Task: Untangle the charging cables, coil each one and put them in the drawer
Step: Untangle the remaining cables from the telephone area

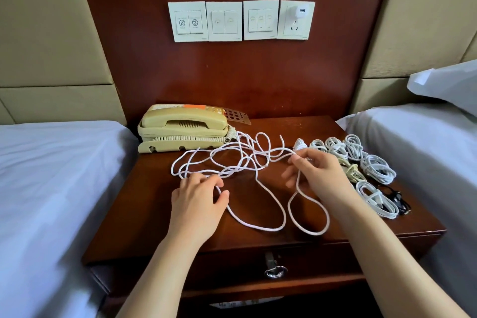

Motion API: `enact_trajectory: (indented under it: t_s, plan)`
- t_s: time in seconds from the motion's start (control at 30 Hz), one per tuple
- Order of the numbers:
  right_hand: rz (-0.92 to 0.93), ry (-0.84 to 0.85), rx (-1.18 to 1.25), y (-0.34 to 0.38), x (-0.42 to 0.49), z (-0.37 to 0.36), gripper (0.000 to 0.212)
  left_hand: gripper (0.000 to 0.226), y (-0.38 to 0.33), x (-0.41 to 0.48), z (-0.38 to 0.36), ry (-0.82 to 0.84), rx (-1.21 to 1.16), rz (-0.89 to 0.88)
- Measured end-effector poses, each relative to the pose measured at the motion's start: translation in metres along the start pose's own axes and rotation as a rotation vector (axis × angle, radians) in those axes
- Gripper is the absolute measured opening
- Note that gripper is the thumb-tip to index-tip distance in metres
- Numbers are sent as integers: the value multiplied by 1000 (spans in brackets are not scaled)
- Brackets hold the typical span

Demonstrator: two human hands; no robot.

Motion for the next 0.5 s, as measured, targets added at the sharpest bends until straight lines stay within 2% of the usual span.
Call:
enact_trajectory:
  t_s: [0.17,0.27,0.33,0.43,0.5]
  plan:
    - [-23,25,84,-3,1,2,20,18,-18,-5,-1,-88,-53,-124]
    - [4,89,72,-1,-1,0,22,20,-35,-11,-3,-96,-240,-216]
    - [55,165,20,2,-4,-5,22,28,-41,-14,-1,-107,-425,-180]
    - [105,220,-24,4,-8,-14,24,33,-38,-11,6,-115,-661,-32]
    - [123,242,-40,6,-10,-20,24,28,-33,-10,10,-92,-694,7]
Point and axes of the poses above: each hand's wrist, its own x-axis towards the middle knuckle, its own z-axis out of the back of the hand, y = z × x, the point moved 3 cm from there along x, towards the middle knuckle, and after that the axes turned 11 degrees about -x, right-handed, at the moved point
